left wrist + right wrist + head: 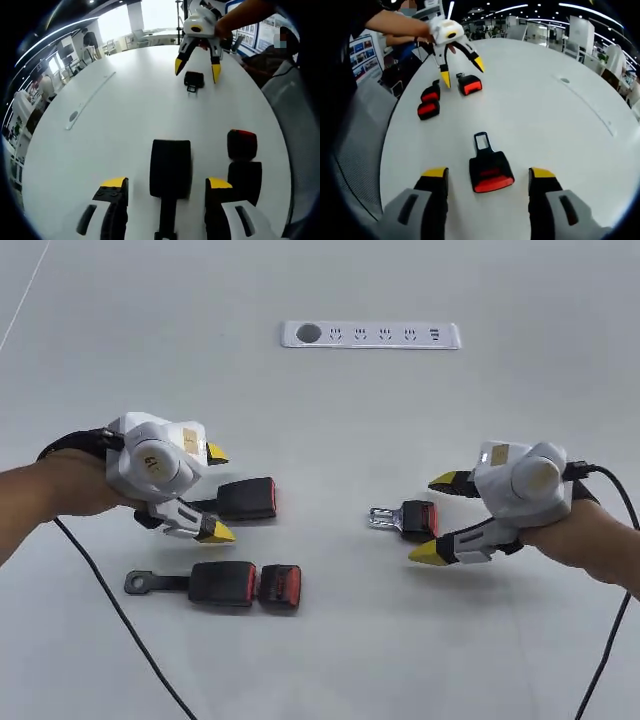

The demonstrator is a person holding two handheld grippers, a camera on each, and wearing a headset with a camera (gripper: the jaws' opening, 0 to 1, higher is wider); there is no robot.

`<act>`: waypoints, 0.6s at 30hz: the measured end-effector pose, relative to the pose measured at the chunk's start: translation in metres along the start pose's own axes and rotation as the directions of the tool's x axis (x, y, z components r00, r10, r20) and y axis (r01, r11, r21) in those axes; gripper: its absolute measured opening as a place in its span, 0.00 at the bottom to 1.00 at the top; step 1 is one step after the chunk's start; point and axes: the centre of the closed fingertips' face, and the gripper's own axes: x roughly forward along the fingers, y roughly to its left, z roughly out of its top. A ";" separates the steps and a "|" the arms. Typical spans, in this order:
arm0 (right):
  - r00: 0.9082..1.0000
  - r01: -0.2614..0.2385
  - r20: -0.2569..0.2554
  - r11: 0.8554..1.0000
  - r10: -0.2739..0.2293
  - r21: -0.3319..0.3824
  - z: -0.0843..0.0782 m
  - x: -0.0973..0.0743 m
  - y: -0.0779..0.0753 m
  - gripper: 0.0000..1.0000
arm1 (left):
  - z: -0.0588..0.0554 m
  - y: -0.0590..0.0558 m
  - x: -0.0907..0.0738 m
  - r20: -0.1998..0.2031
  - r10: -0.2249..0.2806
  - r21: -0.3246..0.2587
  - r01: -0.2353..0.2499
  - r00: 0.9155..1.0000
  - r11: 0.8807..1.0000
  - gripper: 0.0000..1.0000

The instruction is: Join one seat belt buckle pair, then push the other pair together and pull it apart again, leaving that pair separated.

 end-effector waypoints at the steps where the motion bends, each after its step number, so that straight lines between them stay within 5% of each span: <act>1: 1.000 -0.002 -0.012 1.000 0.002 -0.015 -0.002 0.001 0.000 0.65 | 0.000 0.002 0.002 0.007 -0.003 -0.015 0.003 1.000 1.000 0.62; 6: 0.999 -0.033 -0.024 0.999 0.032 -0.027 -0.004 0.002 0.002 0.56 | -0.009 0.001 0.011 -0.024 -0.034 -0.017 0.034 0.999 0.999 0.51; 12: 0.998 -0.041 -0.053 0.996 0.037 -0.073 -0.006 0.000 -0.001 0.39 | 0.001 -0.006 0.010 0.010 -0.095 0.033 0.095 0.995 0.995 0.41; 18: 0.997 -0.040 -0.068 0.990 0.031 -0.136 -0.006 -0.001 -0.003 0.35 | 0.000 -0.007 0.011 0.007 -0.115 0.080 0.114 0.993 0.990 0.34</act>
